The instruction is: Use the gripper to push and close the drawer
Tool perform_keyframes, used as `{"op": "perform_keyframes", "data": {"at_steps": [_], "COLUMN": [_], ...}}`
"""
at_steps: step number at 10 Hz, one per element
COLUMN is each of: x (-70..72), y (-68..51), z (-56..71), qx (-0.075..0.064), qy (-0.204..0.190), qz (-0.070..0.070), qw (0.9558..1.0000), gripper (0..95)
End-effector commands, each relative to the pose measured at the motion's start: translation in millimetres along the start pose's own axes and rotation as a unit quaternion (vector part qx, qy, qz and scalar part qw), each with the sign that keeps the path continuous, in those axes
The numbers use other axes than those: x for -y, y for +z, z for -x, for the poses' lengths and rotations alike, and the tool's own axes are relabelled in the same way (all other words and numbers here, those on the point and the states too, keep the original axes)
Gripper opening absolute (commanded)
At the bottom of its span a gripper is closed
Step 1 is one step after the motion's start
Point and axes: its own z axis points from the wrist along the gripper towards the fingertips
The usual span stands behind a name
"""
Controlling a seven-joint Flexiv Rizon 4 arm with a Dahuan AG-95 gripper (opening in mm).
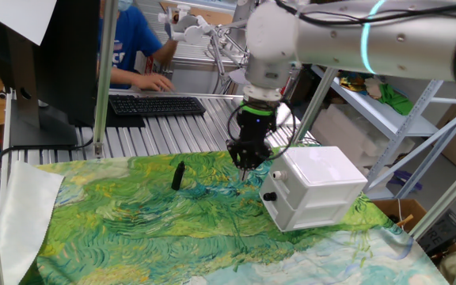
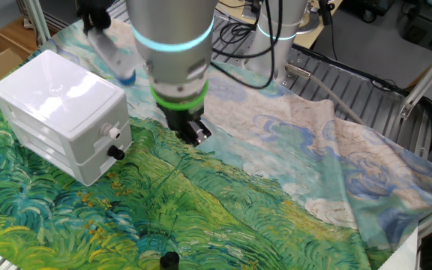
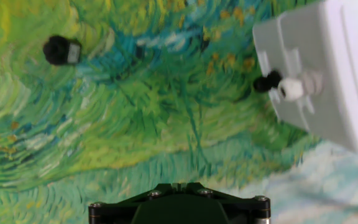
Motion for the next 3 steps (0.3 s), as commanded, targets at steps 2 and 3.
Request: {"op": "perform_keyframes", "data": {"at_steps": [2,3], "x": [11.6,12.0], "y": [-1.6,-1.8], "z": [-18.1,-18.7], "qx": [-0.025,-0.033], "qy": [0.004,0.005], "qz": [-0.01,-0.013], "qw": [0.9996,0.9994], "gripper": [0.0,0.0]}}
